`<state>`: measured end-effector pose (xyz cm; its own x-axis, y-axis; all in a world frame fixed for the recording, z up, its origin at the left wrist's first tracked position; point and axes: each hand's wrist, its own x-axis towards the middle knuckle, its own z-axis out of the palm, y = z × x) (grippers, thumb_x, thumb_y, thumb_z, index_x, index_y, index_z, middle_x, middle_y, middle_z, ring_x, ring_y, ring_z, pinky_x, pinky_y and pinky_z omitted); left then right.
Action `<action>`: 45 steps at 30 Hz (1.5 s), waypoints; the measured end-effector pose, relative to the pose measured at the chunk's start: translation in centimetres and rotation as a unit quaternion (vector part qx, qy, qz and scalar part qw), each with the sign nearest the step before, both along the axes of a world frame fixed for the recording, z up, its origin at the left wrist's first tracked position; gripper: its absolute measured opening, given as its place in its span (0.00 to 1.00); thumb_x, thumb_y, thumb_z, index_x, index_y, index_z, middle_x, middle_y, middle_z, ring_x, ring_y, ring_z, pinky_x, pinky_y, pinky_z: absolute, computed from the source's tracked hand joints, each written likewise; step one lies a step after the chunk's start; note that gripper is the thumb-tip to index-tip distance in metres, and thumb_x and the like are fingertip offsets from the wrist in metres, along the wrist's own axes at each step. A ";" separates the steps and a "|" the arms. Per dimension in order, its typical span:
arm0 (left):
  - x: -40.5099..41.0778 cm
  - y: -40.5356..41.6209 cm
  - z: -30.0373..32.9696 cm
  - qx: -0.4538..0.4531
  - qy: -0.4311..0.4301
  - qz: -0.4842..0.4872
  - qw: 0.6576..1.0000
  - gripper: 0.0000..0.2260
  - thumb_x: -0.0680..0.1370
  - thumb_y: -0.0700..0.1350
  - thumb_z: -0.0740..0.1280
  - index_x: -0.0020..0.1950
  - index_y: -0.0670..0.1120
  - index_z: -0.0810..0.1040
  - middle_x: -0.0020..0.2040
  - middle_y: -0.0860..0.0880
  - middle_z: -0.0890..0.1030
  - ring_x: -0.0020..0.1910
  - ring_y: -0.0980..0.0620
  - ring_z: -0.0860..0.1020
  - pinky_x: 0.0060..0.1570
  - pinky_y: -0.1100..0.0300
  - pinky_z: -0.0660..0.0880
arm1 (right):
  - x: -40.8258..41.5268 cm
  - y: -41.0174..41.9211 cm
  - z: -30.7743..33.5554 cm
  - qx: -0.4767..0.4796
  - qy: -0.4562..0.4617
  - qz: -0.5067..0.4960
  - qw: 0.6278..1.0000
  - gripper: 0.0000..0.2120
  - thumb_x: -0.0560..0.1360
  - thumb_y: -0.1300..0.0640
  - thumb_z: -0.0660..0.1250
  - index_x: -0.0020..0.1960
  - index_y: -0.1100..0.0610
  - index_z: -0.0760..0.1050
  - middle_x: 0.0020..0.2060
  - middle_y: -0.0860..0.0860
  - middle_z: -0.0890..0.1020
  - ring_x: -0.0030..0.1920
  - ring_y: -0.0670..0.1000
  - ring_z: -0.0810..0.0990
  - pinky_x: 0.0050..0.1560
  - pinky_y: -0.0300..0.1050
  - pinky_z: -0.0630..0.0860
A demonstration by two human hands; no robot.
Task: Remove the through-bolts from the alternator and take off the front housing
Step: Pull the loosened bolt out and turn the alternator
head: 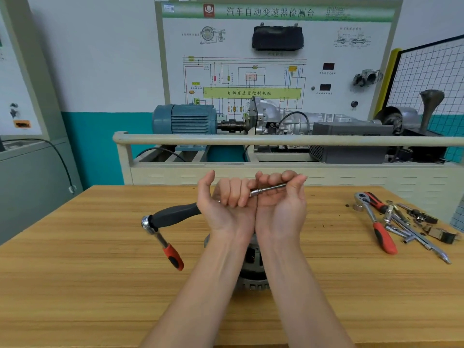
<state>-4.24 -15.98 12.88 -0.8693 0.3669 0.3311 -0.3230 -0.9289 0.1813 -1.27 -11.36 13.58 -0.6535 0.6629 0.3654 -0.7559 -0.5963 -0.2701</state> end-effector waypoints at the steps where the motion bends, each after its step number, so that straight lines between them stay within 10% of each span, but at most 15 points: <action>1: 0.0 0.1 0.1 -0.005 -0.018 0.000 1.000 0.23 0.70 0.50 0.65 0.19 0.48 0.60 0.18 0.52 0.58 0.20 0.54 0.59 0.35 0.60 0.71 | 0.0 -0.2 0.0 -0.007 -0.005 -0.005 1.000 0.14 0.76 0.48 0.57 0.38 0.57 0.66 0.23 0.48 0.68 0.26 0.48 0.69 0.37 0.43 0.75; 27: -0.9 2.2 0.7 -0.083 -0.203 -0.001 0.976 0.30 0.82 0.47 0.56 0.19 0.49 0.57 0.17 0.53 0.56 0.15 0.55 0.54 0.19 0.68 0.58 | -1.2 0.6 2.3 -0.055 -0.018 -0.139 0.989 0.20 0.84 0.55 0.50 0.34 0.57 0.63 0.21 0.46 0.60 0.23 0.45 0.57 0.25 0.38 0.60; 38: -1.8 1.3 -0.4 -0.160 -0.103 -0.059 0.980 0.29 0.83 0.53 0.52 0.22 0.48 0.62 0.23 0.50 0.65 0.24 0.51 0.70 0.50 0.52 0.71 | -1.5 3.2 0.1 -0.130 -0.013 -0.031 0.991 0.20 0.84 0.52 0.50 0.35 0.56 0.64 0.21 0.46 0.59 0.23 0.46 0.56 0.26 0.38 0.62; 45: -2.0 -1.1 -0.7 -0.267 -0.069 -0.101 0.956 0.29 0.83 0.54 0.51 0.22 0.47 0.61 0.27 0.47 0.70 0.35 0.48 0.72 0.46 0.55 0.72 | -0.9 4.2 -0.6 -0.058 -0.042 -0.003 0.997 0.19 0.84 0.51 0.51 0.36 0.56 0.66 0.22 0.46 0.61 0.23 0.46 0.59 0.26 0.37 0.65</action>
<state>-6.28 -17.05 12.14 -0.7845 0.6168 -0.0635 -0.5414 -0.6315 0.5551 -2.17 -7.15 12.99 -0.6741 0.7018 0.2302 -0.7375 -0.6229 -0.2609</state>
